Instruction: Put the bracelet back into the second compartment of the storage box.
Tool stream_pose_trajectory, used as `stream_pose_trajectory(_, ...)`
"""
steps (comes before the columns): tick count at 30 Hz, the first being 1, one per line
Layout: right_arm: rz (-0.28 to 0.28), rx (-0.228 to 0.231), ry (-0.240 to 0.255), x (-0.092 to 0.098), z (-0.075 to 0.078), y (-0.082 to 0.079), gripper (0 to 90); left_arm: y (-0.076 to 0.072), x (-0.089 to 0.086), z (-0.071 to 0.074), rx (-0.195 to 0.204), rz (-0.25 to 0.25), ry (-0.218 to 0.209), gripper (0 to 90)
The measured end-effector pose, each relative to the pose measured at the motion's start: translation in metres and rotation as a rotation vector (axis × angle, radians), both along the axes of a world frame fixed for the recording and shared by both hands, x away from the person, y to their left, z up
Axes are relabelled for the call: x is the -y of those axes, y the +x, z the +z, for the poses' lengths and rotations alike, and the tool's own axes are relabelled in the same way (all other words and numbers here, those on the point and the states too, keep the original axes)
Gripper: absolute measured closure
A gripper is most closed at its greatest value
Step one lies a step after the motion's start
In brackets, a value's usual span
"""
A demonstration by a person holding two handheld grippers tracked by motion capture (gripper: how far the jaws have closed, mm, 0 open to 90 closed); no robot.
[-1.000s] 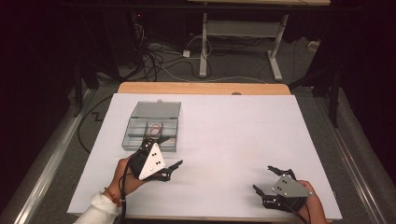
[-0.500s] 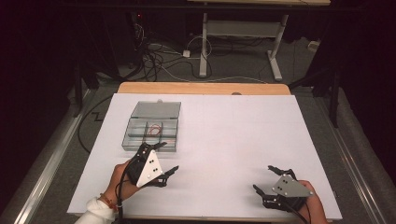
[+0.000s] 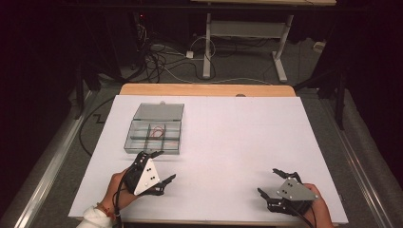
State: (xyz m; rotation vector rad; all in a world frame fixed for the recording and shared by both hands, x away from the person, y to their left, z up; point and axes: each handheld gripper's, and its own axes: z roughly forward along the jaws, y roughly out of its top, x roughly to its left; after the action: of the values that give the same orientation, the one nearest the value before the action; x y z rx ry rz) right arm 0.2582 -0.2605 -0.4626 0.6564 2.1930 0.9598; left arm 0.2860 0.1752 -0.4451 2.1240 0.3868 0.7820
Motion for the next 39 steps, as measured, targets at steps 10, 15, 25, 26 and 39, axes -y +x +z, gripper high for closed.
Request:
stream_pose_trajectory(10, -0.003, -0.002, 0.0, 0.0, 0.0, 0.001, 22.7, 0.001, -0.012, -0.02, -0.062, 0.025, 0.003, 19.1)
stream_pose_trajectory(15, -0.007, -0.001, 0.008, 0.001, 0.0, 0.002, 22.7, 0.002, -0.023, -0.03, -0.116, 0.041, 0.017, 19.1)
stream_pose_trajectory(25, -0.006, 0.0, 0.013, 0.003, 0.0, 0.004, 22.7, -0.001, -0.031, -0.045, -0.199, 0.087, -0.064, 19.1)
stream_pose_trajectory(26, -0.003, 0.002, 0.011, 0.003, 0.001, 0.004, 22.7, -0.002, -0.031, -0.045, -0.2, 0.085, -0.056, 19.1)
stream_pose_trajectory(39, -0.001, 0.017, 0.005, 0.0, 0.004, -0.001, 22.7, -0.006, -0.033, -0.036, -0.164, 0.079, -0.056, 19.1)
